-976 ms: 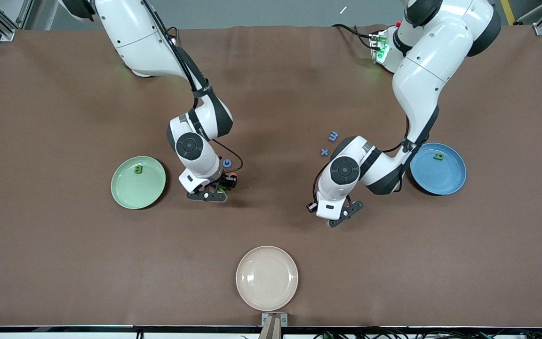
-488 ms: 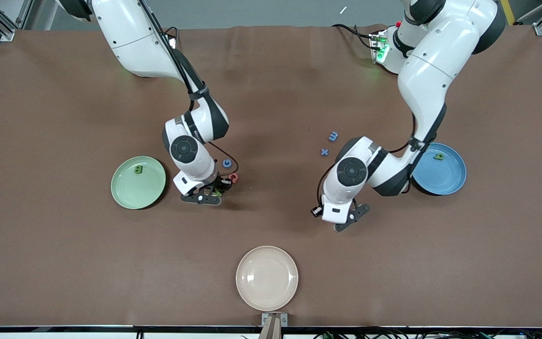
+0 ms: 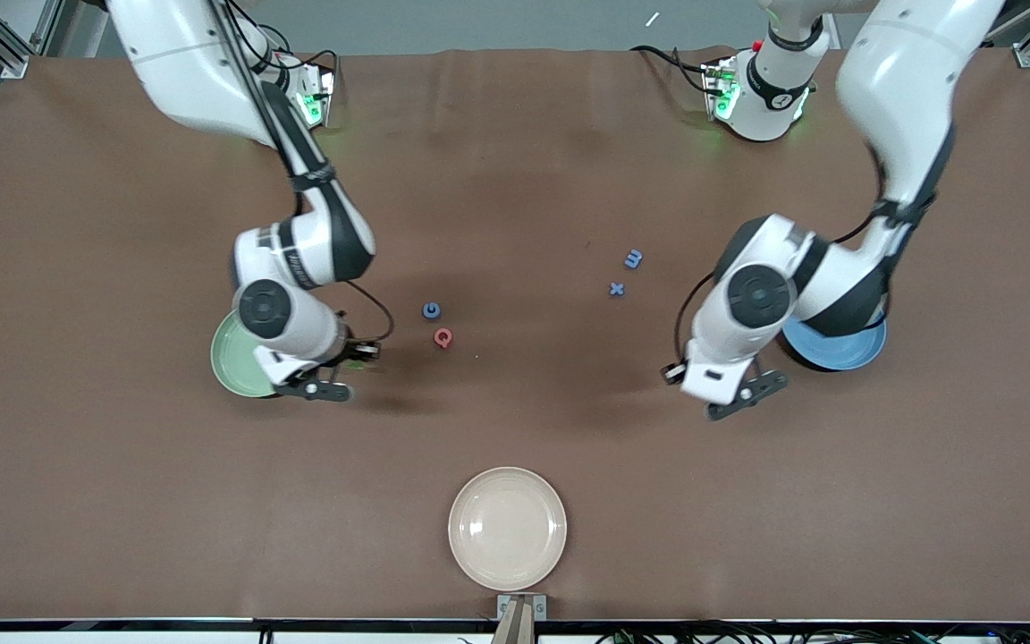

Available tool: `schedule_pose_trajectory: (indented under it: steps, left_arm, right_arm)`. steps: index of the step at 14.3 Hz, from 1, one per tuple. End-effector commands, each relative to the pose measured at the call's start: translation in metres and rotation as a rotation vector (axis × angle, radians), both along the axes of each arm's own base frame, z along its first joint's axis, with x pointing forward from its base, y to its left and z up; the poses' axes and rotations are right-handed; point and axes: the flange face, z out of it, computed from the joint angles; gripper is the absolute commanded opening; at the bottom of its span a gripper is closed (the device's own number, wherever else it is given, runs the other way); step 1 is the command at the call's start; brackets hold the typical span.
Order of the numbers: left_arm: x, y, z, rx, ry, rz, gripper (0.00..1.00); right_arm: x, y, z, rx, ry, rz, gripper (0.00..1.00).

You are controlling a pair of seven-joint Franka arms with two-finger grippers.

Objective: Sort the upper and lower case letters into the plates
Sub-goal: 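Release the n over the blue plate and the Z over the green plate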

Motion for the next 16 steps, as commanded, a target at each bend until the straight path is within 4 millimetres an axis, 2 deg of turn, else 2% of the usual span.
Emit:
schedule_pose_trajectory:
  steps: [1,4,6,10,14,15,16]
  left_arm:
    - [-0.033,0.059,-0.001,0.028,0.033,-0.077,0.16]
    - [-0.045,0.127,-0.019,0.055,0.028,-0.169,0.16]
    - [-0.052,0.168,-0.033,0.062,0.020,-0.214,0.16]
    - [-0.062,0.232,-0.054,0.069,0.004,-0.332,0.16]
    - [-0.069,0.278,-0.074,0.065,0.018,-0.406,0.16]
    - [-0.072,0.288,-0.080,0.066,0.029,-0.421,0.16]
    - [-0.077,0.293,-0.085,0.062,0.040,-0.430,0.16]
  right_arm:
    - [-0.028,-0.046,0.014,0.003,0.027,0.017,0.00]
    - [-0.045,-0.100,-0.001,0.011,0.075,-0.009,0.00]
    - [-0.049,-0.125,-0.010,0.015,0.085,-0.034,0.00]
    - [-0.067,-0.130,-0.033,0.011,0.101,-0.048,0.01]
    - [-0.071,-0.124,-0.041,0.008,0.105,-0.041,0.03]
    - [-0.072,-0.123,-0.042,0.007,0.108,-0.039,0.05]
    - [-0.072,-0.123,-0.042,0.007,0.111,-0.039,0.17]
